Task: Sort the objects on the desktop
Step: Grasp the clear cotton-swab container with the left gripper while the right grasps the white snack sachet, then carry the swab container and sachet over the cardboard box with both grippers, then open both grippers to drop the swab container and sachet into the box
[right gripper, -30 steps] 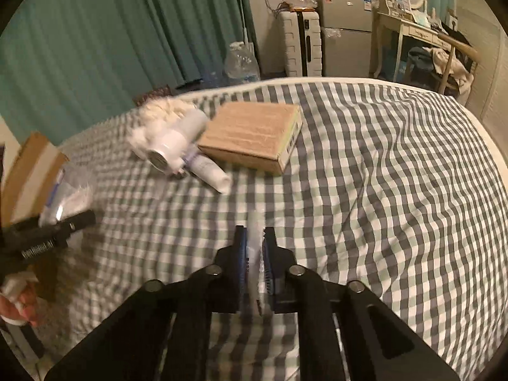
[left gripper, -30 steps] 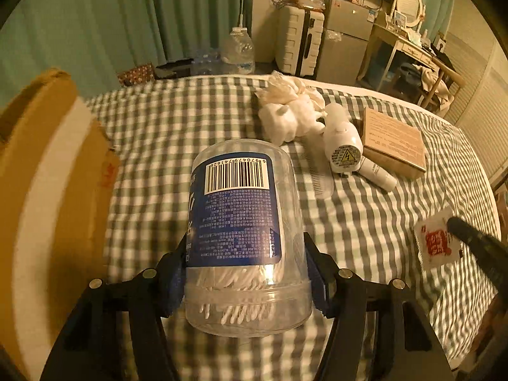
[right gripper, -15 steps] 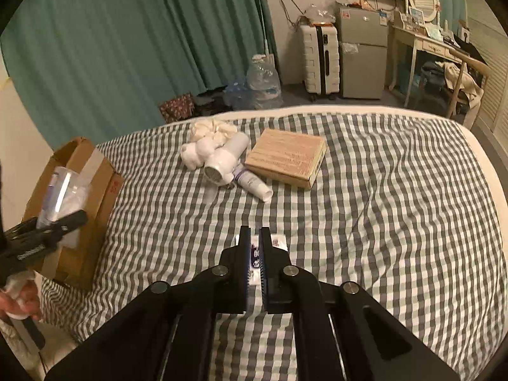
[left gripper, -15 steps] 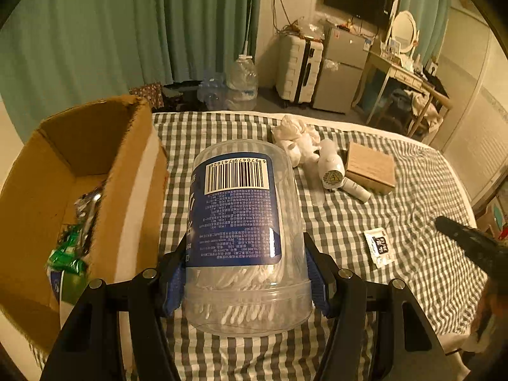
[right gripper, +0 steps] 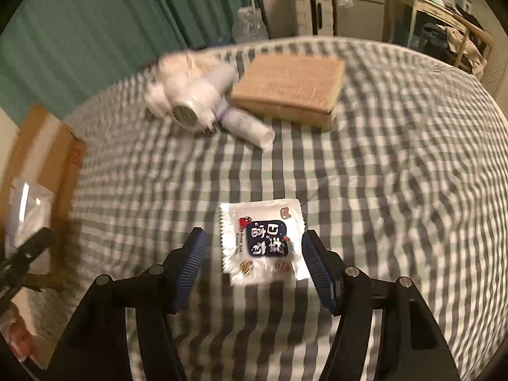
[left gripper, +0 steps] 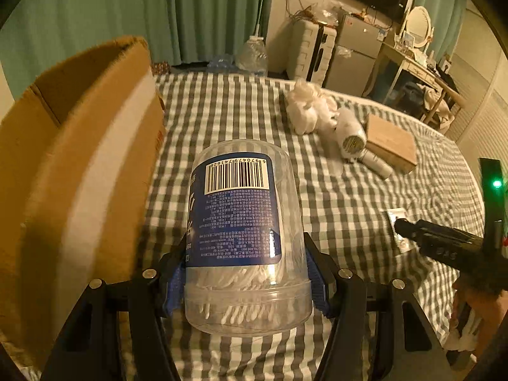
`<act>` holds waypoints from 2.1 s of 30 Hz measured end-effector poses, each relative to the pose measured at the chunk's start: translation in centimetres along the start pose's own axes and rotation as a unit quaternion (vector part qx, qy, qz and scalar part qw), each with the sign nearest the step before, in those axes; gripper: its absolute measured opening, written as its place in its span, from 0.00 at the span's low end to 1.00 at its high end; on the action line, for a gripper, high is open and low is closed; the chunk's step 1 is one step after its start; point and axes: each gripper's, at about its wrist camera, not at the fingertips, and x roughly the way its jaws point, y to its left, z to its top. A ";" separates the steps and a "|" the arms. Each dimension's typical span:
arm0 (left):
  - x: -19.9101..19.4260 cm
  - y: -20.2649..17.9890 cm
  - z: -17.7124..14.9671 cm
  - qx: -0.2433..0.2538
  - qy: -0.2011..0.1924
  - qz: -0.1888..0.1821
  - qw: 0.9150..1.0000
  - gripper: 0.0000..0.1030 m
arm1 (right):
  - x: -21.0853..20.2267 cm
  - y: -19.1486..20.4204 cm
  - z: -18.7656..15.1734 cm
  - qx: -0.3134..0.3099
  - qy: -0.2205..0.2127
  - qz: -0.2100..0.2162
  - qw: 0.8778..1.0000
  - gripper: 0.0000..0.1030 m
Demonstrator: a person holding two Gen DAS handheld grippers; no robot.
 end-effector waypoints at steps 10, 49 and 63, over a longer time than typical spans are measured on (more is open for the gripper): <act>5.6 -1.4 -0.9 0.005 0.048 -0.002 0.999 0.63 | 2.2 -2.1 0.5 0.020 -0.001 0.008 1.000 0.41; -17.2 18.4 1.9 -0.051 -0.114 0.052 0.991 0.63 | -16.9 25.0 -0.6 -0.151 -0.115 0.206 0.960 0.34; -10.6 22.8 0.1 -0.045 -0.070 0.052 0.995 0.68 | -8.1 33.4 4.1 -0.125 -0.040 0.251 0.959 0.45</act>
